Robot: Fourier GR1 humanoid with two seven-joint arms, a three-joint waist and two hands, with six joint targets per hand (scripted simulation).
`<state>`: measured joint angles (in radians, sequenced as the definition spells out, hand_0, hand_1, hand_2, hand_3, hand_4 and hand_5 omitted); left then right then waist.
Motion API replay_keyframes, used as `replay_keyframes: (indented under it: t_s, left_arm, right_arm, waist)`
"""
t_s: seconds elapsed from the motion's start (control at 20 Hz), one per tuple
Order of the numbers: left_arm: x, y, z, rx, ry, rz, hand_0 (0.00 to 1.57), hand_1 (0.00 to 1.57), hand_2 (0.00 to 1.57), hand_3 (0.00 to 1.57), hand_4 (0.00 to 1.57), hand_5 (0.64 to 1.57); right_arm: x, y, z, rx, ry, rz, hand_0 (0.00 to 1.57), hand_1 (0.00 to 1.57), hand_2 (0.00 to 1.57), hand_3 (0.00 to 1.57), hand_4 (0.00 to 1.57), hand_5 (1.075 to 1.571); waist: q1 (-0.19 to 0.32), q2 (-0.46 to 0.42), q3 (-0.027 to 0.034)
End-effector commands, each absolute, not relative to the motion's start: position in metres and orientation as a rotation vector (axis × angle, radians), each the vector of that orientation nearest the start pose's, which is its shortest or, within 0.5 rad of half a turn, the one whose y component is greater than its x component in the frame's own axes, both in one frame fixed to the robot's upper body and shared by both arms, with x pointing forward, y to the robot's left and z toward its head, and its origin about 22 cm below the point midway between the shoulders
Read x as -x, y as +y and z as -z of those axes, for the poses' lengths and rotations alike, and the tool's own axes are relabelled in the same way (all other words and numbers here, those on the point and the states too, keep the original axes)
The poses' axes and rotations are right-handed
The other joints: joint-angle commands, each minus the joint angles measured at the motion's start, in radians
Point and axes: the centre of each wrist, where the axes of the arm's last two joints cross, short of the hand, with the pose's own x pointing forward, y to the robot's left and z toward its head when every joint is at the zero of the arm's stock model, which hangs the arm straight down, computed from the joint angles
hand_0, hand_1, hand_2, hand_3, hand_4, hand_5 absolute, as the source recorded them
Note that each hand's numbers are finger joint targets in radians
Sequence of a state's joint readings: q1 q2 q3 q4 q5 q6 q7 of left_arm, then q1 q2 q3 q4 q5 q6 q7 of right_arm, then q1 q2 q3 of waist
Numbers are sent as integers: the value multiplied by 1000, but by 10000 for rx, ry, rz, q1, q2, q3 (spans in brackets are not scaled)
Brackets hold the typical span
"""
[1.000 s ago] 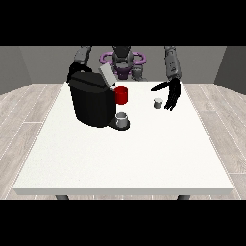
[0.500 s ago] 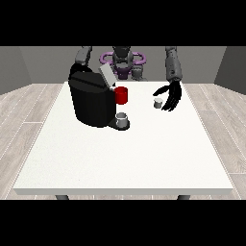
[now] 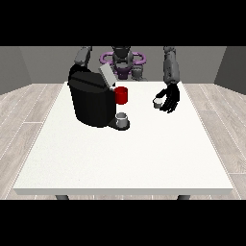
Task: Insert the coffee pod into the coffee machine and close the lid
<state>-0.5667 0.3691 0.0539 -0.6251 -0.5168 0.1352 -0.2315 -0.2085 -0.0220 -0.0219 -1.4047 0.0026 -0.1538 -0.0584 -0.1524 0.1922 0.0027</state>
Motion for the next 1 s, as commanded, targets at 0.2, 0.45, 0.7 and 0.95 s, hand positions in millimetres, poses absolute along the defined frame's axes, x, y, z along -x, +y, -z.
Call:
replay_keyframes:
  t_s: [0.2,0.45,0.7,0.95]
  left_arm:
    - [-350,353,27,-7922,-13086,7750,930,930,1040,820,281,1571]
    - [-363,335,17,-7297,-13138,8515,1174,1174,1286,1183,412,1571]
    - [-390,319,-20,-6718,-14432,8800,1468,1468,1468,1414,607,1571]
    - [-413,294,-61,-6340,-15207,9378,1342,1342,1397,1362,593,1571]
  right_arm:
    - [-284,-208,-16,710,-16655,249,0,0,0,0,426,1571]
    - [-293,-230,-8,1100,-16185,728,0,0,0,0,430,1571]
    - [-298,-220,1,904,-15898,1154,0,0,0,0,459,1571]
    - [-298,-223,14,1042,-15482,688,0,0,0,0,468,1571]
  waist:
    - [-369,220,-34]
    - [76,-223,-29]
    - [223,-323,-27]
    - [273,-680,-24]
